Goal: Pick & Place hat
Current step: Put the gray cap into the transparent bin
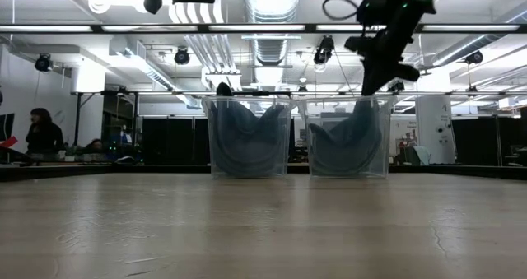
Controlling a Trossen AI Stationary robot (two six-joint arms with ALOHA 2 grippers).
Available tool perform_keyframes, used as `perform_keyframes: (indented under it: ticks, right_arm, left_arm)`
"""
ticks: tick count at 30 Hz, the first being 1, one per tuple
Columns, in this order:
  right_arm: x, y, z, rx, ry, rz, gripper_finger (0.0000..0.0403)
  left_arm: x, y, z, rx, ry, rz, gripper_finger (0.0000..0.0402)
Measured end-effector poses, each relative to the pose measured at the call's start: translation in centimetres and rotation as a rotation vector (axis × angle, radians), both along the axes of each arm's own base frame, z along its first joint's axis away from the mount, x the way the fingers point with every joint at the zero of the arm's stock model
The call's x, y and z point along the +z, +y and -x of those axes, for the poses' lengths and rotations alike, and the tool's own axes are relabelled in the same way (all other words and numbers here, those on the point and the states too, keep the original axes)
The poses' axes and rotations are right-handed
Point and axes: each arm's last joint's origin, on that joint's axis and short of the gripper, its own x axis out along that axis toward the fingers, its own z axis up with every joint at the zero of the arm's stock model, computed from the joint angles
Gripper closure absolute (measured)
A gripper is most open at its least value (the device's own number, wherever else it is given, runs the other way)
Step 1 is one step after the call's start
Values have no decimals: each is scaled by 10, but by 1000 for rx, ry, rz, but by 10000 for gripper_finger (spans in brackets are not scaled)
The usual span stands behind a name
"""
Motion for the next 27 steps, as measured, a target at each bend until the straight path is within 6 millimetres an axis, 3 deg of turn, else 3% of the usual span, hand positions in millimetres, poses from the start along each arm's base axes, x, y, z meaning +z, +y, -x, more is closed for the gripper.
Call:
perform_keyframes:
  ticks: [13,20,27]
  right_arm:
    - [-14,-31,-28,89,247,-30,376]
    - [-34,-36,-34,117,324,-82,376]
    - [-28,-33,-32,118,329,-49,376]
  left_arm:
    - [0,0,0,1,-11,16,310]
    - [0,0,0,2,-12,17,310]
    - [-3,0,0,1,12,-1,310]
